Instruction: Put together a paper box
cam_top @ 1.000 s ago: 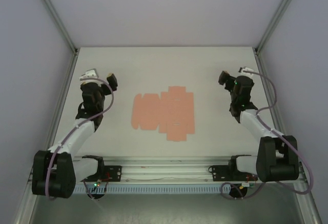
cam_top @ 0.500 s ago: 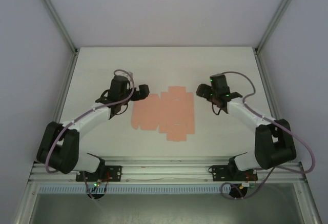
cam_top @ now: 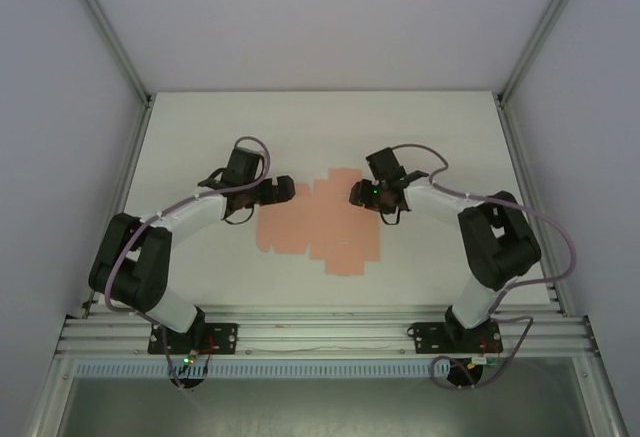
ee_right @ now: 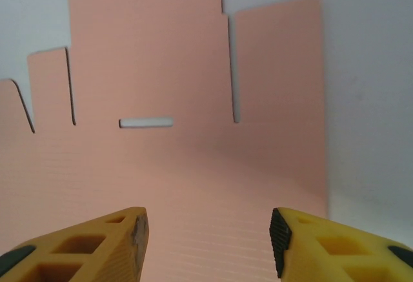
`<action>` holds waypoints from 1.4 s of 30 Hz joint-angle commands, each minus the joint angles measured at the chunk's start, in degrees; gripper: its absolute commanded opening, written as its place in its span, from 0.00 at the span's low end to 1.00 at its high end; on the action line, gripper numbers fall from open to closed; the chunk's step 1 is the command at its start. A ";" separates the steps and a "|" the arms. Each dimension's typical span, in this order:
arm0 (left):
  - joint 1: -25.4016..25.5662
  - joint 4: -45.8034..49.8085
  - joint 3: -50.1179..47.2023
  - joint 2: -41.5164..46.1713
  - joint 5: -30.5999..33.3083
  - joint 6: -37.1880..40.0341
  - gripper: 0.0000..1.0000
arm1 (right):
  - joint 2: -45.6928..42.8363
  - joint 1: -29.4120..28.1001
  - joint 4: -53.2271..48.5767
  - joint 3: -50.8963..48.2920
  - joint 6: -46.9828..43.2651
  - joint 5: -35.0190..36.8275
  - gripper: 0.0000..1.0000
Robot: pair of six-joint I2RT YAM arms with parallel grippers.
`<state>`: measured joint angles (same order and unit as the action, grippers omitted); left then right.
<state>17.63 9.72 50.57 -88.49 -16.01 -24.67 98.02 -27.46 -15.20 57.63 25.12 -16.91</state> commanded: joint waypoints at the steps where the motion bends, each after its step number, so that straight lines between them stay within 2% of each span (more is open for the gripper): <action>1: -0.69 4.32 -0.33 0.62 2.78 -0.71 1.00 | 4.37 0.08 -2.13 1.03 1.14 1.43 0.51; 4: -1.03 3.21 -0.65 -1.14 -1.45 -1.68 1.00 | 7.38 0.12 -2.75 0.55 2.31 2.67 0.45; 9: -1.49 4.06 -0.65 -4.77 -4.62 -2.58 1.00 | 8.20 0.55 -1.24 -3.62 4.94 4.67 0.44; 17: -1.62 7.01 -2.05 -3.87 -6.33 -2.73 1.00 | 9.86 1.33 -0.51 -7.48 7.63 4.96 0.41; 20: -1.66 3.11 -4.51 -2.50 -9.13 -3.35 1.00 | 10.80 2.41 0.88 -8.73 8.39 3.40 0.40; 25: -1.90 -8.94 -8.31 -1.75 -18.93 -6.31 0.95 | 12.07 2.79 3.08 -9.93 7.37 1.33 0.40; 31: -2.77 -17.89 -13.37 7.93 -22.20 -9.26 0.92 | 12.46 3.37 4.02 -10.32 4.76 0.66 0.39; 34: -2.78 -21.09 -15.35 13.25 -22.50 -9.52 0.87 | 12.26 3.37 4.69 -10.33 3.48 0.38 0.39; 37: -2.83 -24.27 -16.91 16.33 -23.20 -8.96 0.77 | 12.03 3.33 5.96 -10.35 2.33 -0.26 0.39; 39: -2.77 -25.03 -17.26 17.03 -22.76 -8.58 0.69 | 11.85 3.37 6.56 -10.22 1.35 -0.56 0.39; 42: -2.56 -23.44 -15.49 15.45 -23.22 -7.49 0.63 | 11.34 3.30 6.98 -10.09 0.00 -0.86 0.39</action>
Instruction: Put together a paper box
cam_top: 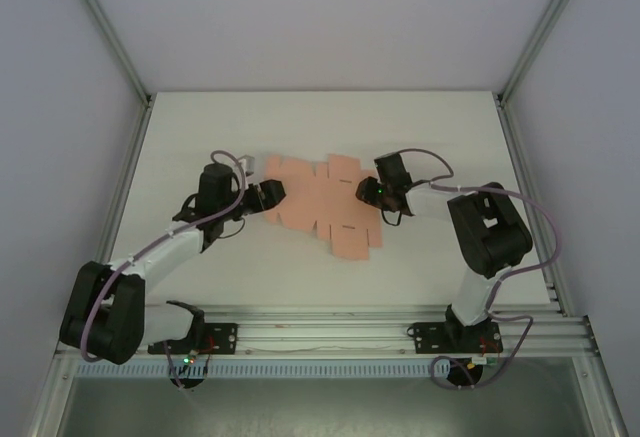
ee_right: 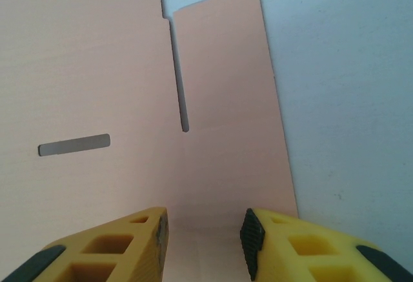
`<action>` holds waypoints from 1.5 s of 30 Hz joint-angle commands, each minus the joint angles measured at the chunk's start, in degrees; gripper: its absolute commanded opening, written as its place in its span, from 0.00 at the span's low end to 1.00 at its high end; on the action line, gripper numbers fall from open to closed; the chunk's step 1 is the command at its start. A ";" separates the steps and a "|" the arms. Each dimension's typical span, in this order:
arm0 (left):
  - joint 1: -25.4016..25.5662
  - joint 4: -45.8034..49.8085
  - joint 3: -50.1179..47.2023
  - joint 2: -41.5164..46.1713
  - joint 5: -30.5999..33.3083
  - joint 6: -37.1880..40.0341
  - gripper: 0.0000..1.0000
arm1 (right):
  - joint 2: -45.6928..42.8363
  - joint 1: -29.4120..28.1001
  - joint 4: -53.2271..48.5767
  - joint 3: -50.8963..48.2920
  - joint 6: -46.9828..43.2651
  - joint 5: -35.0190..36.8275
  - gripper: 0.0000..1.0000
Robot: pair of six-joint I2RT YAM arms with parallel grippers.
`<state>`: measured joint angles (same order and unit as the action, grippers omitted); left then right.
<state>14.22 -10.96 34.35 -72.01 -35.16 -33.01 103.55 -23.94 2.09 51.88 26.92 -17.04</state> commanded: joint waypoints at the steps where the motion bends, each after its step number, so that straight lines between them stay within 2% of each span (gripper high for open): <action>1: 0.97 -2.66 1.24 -1.89 -4.17 1.04 0.62 | 5.70 -0.20 -10.38 -4.28 -2.19 -0.78 0.39; 7: 2.50 -3.29 5.86 -8.97 -6.65 1.05 0.51 | 5.09 -0.56 -9.84 -4.42 -3.97 -0.25 0.39; 12: 4.25 1.04 10.41 -12.45 -6.48 4.98 0.33 | 5.38 -1.30 -9.71 -3.87 -4.42 -0.19 0.39; 16: 5.84 6.67 12.51 -11.98 -1.37 7.56 0.29 | 5.19 -1.89 -10.24 -3.37 -4.29 0.93 0.39; 20: 10.71 13.63 15.42 -11.19 7.31 11.92 0.23 | 4.76 -3.51 -12.19 -1.59 -4.69 2.97 0.39; 26: 14.13 11.64 15.97 -11.44 13.84 9.84 0.08 | 2.87 -4.25 -12.10 -0.14 -3.54 3.78 0.43; 28: 14.57 11.06 16.24 -11.25 15.26 9.78 0.00 | 0.42 -4.13 -12.09 0.10 -3.93 4.10 0.48; 30: 14.61 10.43 15.98 -9.95 16.62 9.96 0.00 | -3.10 -4.03 -12.92 0.12 -4.87 5.67 0.50; 32: 14.63 9.39 15.19 -7.27 17.54 10.57 0.00 | -7.65 -3.19 -13.81 -0.14 -6.17 6.27 0.56; 37: 14.19 4.47 12.82 2.10 16.38 10.88 0.00 | -20.20 1.07 -14.22 -2.68 -10.48 4.89 0.87; 39: 13.70 2.88 12.17 5.96 15.93 10.30 0.00 | -25.14 3.90 -12.96 -4.21 -12.23 0.91 0.98; 40: 13.34 2.08 11.74 8.04 15.92 9.84 0.00 | -27.93 5.82 -12.05 -5.03 -12.59 -1.80 1.00; 42: 12.08 0.85 10.75 11.36 15.40 8.03 0.00 | -32.59 9.85 -8.61 -6.97 -12.80 -9.59 1.00; 45: 9.05 -5.43 7.53 15.67 10.77 2.80 0.00 | -37.21 15.95 2.60 -11.62 -11.83 -24.60 1.00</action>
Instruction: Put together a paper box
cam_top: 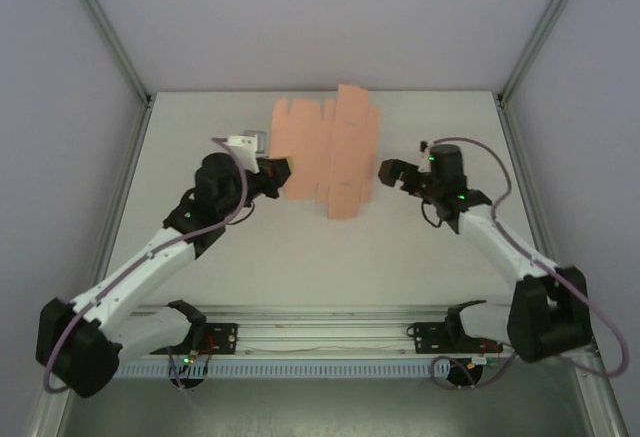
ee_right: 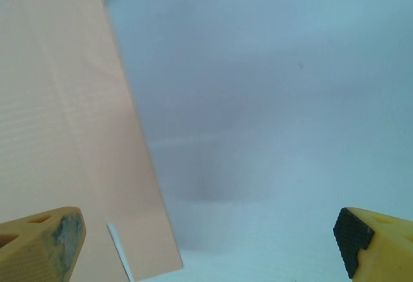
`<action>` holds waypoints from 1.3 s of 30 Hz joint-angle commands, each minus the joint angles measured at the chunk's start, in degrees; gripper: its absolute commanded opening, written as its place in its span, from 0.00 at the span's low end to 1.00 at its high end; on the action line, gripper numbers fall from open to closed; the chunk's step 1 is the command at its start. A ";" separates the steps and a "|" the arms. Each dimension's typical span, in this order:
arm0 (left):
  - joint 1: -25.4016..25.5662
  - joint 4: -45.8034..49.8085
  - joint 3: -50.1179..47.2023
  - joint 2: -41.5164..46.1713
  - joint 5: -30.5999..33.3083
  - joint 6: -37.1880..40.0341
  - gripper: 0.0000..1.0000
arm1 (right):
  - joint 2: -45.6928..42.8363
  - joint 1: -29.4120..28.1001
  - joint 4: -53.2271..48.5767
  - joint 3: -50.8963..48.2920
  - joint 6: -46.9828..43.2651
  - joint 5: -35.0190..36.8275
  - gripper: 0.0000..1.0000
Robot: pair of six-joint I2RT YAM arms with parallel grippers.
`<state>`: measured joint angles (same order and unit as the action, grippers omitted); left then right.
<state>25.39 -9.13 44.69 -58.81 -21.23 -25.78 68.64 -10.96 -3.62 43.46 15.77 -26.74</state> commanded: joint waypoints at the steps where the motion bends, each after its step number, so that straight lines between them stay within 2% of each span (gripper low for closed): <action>1: -3.12 -10.15 -4.11 3.44 -4.97 -7.26 0.00 | -2.36 4.93 12.22 -4.11 0.01 -19.99 0.98; 5: -4.46 -16.40 -5.82 5.06 -11.87 -12.63 0.00 | 0.08 9.41 19.34 -1.08 7.40 -31.50 0.93; 7: -4.46 -16.42 -5.92 5.63 -12.65 -13.24 0.00 | 2.51 9.53 22.54 1.31 9.91 -36.17 0.92; 10: -4.42 -17.43 -6.76 6.26 -12.93 -13.96 0.00 | 6.40 9.47 26.36 4.32 13.12 -42.30 0.83; 16: -4.31 -20.63 -7.50 5.40 -13.37 -16.40 0.00 | 9.54 8.74 29.74 5.40 15.61 -45.45 0.68; 20: -4.41 -22.14 -7.25 4.67 -13.81 -17.14 0.00 | 9.28 7.52 29.79 4.74 13.67 -47.75 0.64; 22: -4.40 -21.83 -7.19 4.71 -12.99 -16.98 0.00 | 9.15 7.36 28.82 4.63 12.76 -48.55 0.52; 24: -4.40 -20.88 -6.99 4.67 -12.31 -16.43 0.00 | 8.68 7.37 28.14 4.22 11.65 -48.26 0.40; 29: -4.49 -19.59 -7.20 4.77 -11.23 -15.91 0.00 | 7.10 7.36 21.20 4.71 6.56 -45.25 0.23; 33: -4.47 -17.41 -7.33 5.17 -9.30 -14.94 0.00 | 6.66 7.27 17.29 5.34 3.26 -43.71 0.04; 35: -4.44 -16.31 -7.31 4.86 -8.83 -14.49 0.00 | 5.88 6.75 12.60 6.12 -1.07 -40.94 0.00; 36: -4.44 -15.97 -7.38 4.52 -8.57 -14.30 0.00 | 5.27 6.13 8.24 6.85 -5.05 -37.70 0.00; 39: -4.35 -15.53 -8.21 3.01 -8.77 -14.11 0.00 | 4.12 1.66 -6.53 10.93 -16.78 -19.04 0.00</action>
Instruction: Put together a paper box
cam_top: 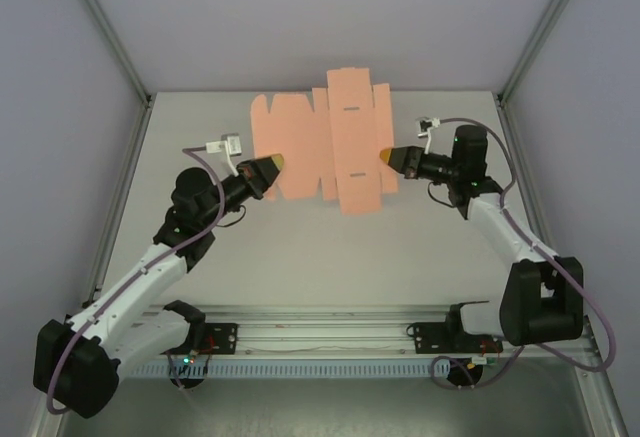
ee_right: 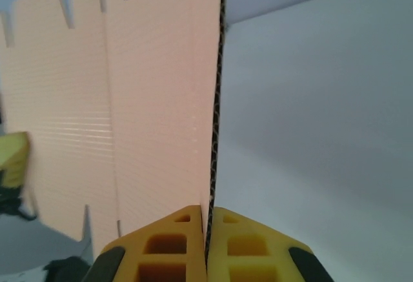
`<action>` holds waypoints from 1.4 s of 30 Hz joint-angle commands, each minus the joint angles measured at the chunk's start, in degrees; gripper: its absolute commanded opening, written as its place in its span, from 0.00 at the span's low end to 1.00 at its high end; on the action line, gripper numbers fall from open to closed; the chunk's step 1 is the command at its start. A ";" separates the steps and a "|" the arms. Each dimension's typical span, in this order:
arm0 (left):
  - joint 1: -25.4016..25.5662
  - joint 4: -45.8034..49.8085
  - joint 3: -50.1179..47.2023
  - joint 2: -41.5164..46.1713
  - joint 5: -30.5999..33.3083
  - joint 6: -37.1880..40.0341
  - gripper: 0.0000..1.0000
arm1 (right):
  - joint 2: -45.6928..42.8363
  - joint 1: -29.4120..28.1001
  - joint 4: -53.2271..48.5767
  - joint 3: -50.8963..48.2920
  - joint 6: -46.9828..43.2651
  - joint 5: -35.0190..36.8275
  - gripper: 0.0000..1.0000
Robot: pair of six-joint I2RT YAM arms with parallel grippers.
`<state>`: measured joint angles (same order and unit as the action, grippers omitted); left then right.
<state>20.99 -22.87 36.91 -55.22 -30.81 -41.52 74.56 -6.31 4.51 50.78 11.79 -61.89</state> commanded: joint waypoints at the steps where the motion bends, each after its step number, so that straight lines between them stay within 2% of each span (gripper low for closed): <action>1: 0.04 -0.33 -0.66 -1.01 1.91 2.12 0.15 | -1.46 -4.90 -18.36 5.17 -15.48 22.55 0.00; 2: 0.07 2.42 -0.78 -1.18 4.11 2.35 0.38 | -0.93 -6.07 -20.62 6.33 -16.98 26.15 0.00; 3: 0.02 5.14 -1.02 -1.13 6.63 3.13 0.57 | -0.30 -6.71 -21.89 7.11 -18.23 27.56 0.00; 4: 0.08 8.19 -1.55 -0.93 10.07 4.12 0.73 | 0.43 -6.95 -22.25 7.32 -19.00 27.95 0.00; 6: 0.07 14.08 -2.47 -0.35 16.57 4.76 0.98 | 1.65 -7.14 -23.22 7.27 -21.79 27.74 0.00; 8: 0.03 20.47 -3.53 0.49 23.96 4.82 1.00 | 3.63 -7.85 -24.85 7.39 -24.88 28.60 0.00; 11: 0.06 28.12 -4.31 1.98 30.20 4.79 1.00 | 8.21 -8.45 -27.83 9.27 -28.47 29.82 0.00; 14: 0.06 32.83 -4.14 3.44 31.85 5.12 1.00 | 12.20 -10.53 -28.84 11.81 -31.61 35.51 0.00; 18: 0.09 31.96 -3.30 3.35 28.80 6.15 1.00 | 14.34 -16.56 -23.52 10.96 -46.05 46.99 0.00; 21: 0.05 28.62 -1.23 0.87 23.95 7.13 1.00 | 16.64 -20.87 -13.83 7.55 -59.99 56.57 0.00; 25: -0.08 27.03 3.59 -3.75 21.87 7.78 1.00 | 23.03 -27.74 7.27 1.23 -80.38 77.33 0.00; 27: -0.30 28.32 7.28 -6.76 21.03 8.28 1.00 | 25.92 -29.73 17.05 -1.27 -87.64 81.80 0.00; 29: -0.34 29.27 11.10 -10.25 19.45 8.82 1.00 | 27.05 -31.10 24.71 -3.50 -90.44 81.80 0.00; 31: -0.62 29.36 14.47 -13.74 17.38 9.22 1.00 | 25.95 -32.04 27.27 -4.81 -89.68 79.78 0.00; 36: -1.64 27.68 22.56 -22.85 9.85 9.35 1.00 | 20.71 -32.81 29.84 -7.39 -85.74 71.37 0.00; 42: -2.28 30.74 35.04 -35.73 -1.11 9.51 1.00 | 19.30 -33.12 28.89 -7.22 -86.18 69.26 0.00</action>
<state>19.27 6.09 66.78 -87.37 -23.94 -32.88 94.48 -38.87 31.24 43.51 -73.63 8.75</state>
